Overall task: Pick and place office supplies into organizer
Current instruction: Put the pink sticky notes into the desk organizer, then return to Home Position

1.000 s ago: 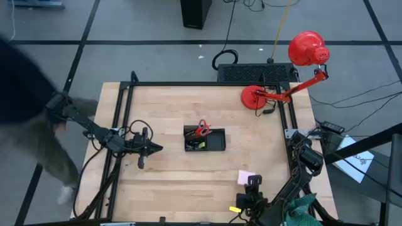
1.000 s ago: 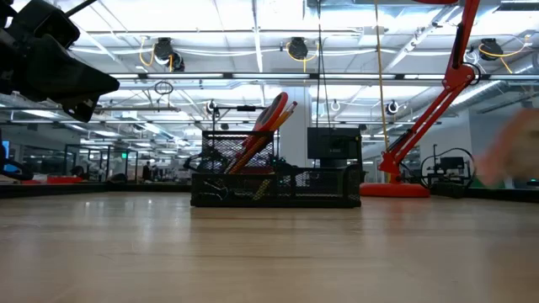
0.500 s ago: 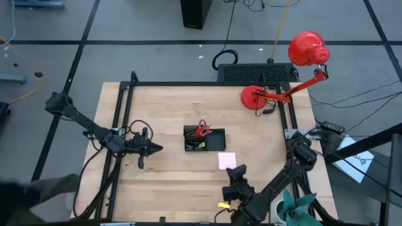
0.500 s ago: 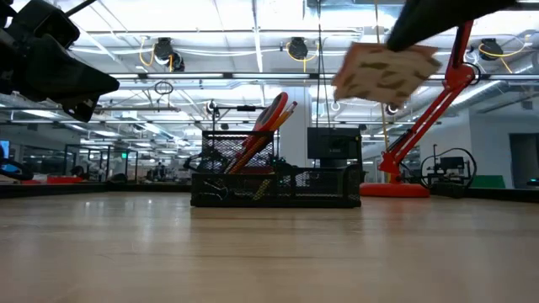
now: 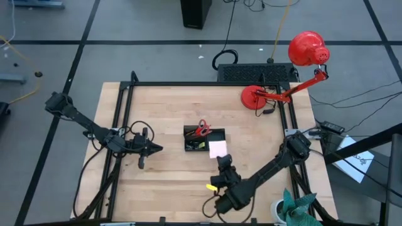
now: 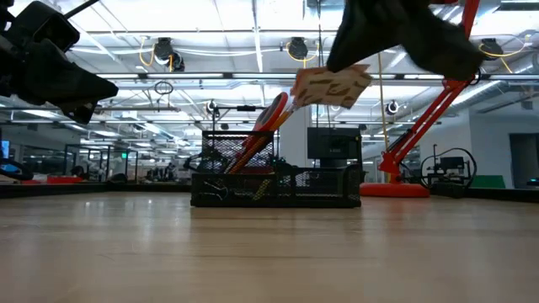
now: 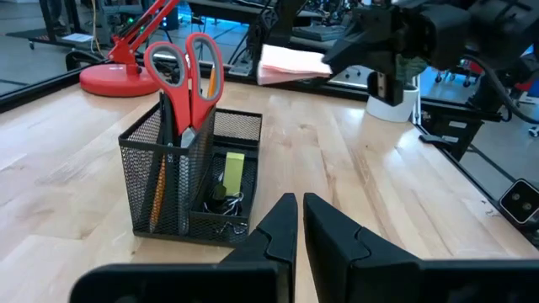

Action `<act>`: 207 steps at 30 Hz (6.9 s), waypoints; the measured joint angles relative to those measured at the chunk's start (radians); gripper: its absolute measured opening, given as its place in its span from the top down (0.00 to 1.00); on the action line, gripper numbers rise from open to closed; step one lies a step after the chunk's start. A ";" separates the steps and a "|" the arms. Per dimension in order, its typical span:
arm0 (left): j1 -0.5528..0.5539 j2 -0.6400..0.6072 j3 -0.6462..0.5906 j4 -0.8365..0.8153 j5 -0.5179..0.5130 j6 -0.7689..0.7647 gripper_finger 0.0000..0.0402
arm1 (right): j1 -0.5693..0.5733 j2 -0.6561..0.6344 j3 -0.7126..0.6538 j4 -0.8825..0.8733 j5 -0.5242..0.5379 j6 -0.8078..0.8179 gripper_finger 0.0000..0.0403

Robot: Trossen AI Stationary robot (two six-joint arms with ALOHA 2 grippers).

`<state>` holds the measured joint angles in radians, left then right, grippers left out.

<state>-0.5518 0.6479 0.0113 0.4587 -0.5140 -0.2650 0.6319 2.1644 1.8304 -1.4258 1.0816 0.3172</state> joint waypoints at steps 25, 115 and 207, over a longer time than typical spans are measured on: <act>0.000 0.000 0.000 -0.021 0.000 -0.001 0.92 | -0.097 -0.001 -0.235 0.285 0.031 -0.066 1.00; -0.092 0.055 0.037 -0.095 0.153 0.209 0.92 | -0.284 -0.556 -0.732 1.137 -1.123 -0.294 0.98; 0.301 -0.641 0.000 -0.442 0.523 0.374 1.00 | -0.742 -2.127 -1.812 1.565 -1.424 -0.222 1.00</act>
<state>-0.2511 0.0067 0.0113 0.0168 0.0095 0.1091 -0.1101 0.0372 0.0185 0.1394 -0.3424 0.0950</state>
